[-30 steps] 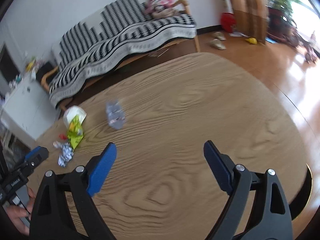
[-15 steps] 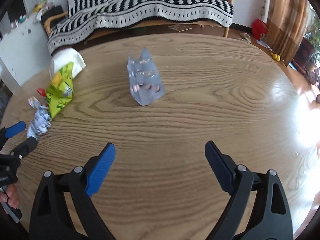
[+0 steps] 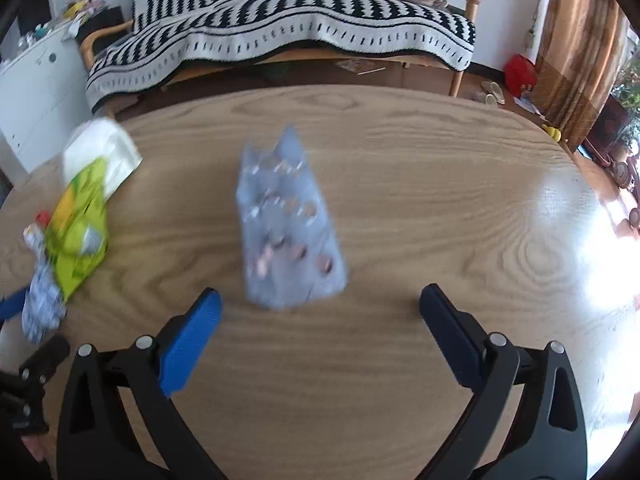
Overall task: Collect trash
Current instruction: 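Grasp crumpled blue-white paper with left tool while right tool grasps a silver blister pack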
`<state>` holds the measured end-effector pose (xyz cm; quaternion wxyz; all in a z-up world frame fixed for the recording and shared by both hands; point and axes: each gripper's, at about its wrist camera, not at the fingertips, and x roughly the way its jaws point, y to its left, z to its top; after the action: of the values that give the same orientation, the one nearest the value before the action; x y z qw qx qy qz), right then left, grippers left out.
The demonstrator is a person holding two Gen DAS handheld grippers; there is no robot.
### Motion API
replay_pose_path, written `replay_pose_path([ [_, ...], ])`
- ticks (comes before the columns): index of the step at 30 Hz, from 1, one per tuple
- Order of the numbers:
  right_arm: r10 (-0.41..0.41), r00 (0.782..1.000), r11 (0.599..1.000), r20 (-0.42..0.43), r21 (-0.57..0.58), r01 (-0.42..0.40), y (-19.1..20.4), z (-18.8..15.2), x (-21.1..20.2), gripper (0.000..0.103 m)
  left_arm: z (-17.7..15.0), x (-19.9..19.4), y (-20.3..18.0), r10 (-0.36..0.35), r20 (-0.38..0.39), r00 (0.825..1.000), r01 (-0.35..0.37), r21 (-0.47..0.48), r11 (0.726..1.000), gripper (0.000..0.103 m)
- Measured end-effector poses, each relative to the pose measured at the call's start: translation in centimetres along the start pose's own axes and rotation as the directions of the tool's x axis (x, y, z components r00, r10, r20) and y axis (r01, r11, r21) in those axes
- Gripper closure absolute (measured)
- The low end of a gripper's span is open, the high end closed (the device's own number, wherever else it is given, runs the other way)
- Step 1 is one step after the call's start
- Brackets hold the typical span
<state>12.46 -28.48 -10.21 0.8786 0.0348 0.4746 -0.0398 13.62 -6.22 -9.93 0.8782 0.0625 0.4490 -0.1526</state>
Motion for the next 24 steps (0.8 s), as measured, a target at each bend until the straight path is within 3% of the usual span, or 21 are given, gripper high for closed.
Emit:
replay_pose_path([
  [3, 0.02, 1.0, 1.0, 0.022, -0.018, -0.02, 0.1, 0.7, -0.2, 0.048, 0.2, -0.3, -0.2, 0.008, -0.007, 1.0, -0.008, 0.011, 1.0, 0.056],
  [4, 0.027, 0.999, 0.999, 0.027, -0.018, -0.027, 0.1, 0.9, -0.3, 0.066, 0.3, -0.4, -0.2, 0.005, -0.019, 1.0, -0.005, 0.006, 1.0, 0.061],
  [7, 0.083, 0.996, 0.997, 0.025, 0.003, -0.083, 0.0, 0.6, -0.8, 0.069, 0.3, -1.1, -0.5, -0.004, -0.02, 1.0, 0.004, 0.006, 1.0, 0.067],
  [19, 0.062, 0.997, 0.998, 0.055, 0.011, -0.063, -2.1, -3.3, -8.3, 0.07, 0.3, -8.4, -2.5, -0.113, 0.041, 0.993, 0.114, -0.009, 0.993, 0.069],
  [24, 0.052, 0.996, 0.997, 0.07, 0.049, -0.055, -5.2, -6.4, -12.7, 0.07, -0.3, -9.5, -7.1, -0.13, 0.039, 0.991, 0.128, 0.033, 0.991, 0.069],
])
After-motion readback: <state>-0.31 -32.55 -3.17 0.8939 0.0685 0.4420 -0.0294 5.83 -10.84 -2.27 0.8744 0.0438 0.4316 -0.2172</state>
